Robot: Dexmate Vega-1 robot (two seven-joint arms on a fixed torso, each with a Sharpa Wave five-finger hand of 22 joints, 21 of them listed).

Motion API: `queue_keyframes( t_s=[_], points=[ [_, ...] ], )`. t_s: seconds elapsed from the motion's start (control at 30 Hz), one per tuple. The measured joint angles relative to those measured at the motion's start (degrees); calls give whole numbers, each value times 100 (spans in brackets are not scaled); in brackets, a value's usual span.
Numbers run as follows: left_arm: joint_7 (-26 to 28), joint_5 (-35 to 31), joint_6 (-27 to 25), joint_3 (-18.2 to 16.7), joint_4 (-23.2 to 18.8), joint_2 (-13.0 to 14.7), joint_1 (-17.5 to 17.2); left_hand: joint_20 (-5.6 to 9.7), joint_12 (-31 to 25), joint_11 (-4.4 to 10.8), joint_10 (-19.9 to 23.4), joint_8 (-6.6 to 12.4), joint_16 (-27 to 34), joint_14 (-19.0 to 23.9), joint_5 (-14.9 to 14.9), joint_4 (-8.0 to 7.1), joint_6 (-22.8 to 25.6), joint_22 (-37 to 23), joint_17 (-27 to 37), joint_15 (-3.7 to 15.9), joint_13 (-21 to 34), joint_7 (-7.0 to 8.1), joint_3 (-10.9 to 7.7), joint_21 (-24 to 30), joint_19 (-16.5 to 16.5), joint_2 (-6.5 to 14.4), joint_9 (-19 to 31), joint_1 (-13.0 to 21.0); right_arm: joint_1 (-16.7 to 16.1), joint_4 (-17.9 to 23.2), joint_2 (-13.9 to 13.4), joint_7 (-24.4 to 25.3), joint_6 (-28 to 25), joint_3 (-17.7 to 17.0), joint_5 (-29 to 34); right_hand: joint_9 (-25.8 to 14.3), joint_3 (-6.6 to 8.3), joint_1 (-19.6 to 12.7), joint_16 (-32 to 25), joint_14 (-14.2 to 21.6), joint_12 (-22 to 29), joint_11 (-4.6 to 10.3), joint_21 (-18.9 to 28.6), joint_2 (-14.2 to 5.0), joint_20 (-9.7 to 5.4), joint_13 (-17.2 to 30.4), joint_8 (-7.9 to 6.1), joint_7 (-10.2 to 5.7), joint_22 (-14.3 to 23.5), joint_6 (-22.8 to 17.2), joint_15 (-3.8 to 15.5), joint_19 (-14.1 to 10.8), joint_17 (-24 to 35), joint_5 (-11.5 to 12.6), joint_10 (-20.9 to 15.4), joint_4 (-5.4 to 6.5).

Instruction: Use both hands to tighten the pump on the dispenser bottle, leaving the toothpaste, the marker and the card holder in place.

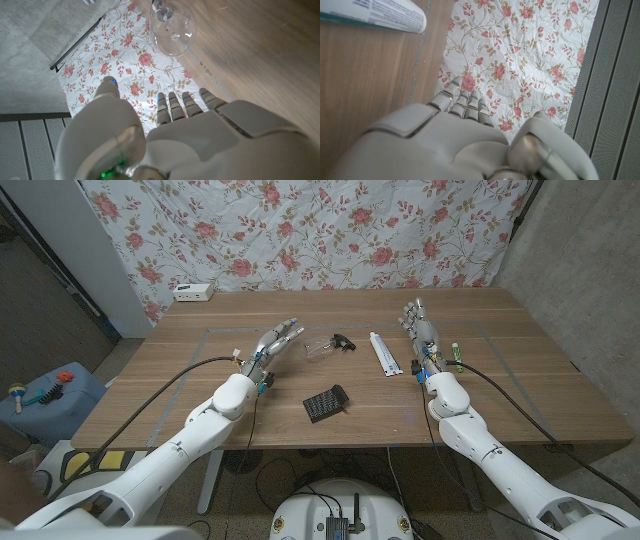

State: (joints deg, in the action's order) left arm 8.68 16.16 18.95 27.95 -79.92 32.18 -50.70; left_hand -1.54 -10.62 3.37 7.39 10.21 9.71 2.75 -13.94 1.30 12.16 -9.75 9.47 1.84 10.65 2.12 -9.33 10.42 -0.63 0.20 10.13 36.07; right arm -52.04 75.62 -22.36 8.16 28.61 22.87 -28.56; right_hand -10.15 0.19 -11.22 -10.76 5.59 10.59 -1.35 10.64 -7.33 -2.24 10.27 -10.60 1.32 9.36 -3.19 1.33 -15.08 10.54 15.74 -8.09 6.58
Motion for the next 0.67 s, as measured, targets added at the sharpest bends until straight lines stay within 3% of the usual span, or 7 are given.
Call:
queue_keyframes(
  t_s=[0.67],
  points=[
    [-583, 867, 514, -215, 806, -418, 256, -58, -42, -83, 84, 0, 50, 87, 48, -70, -10, 1, 0, -86, 1, -71, -71, 60, 147, 256, 1, -76, 158, -22, -12, -218, -114, 24, -168, 0, -25, 36, 0, 22, 0, 1, 0, 8, -8, 0, -25, 0, 0, -61, 22, -112, -1, 0, 0, 24]
  ],
)
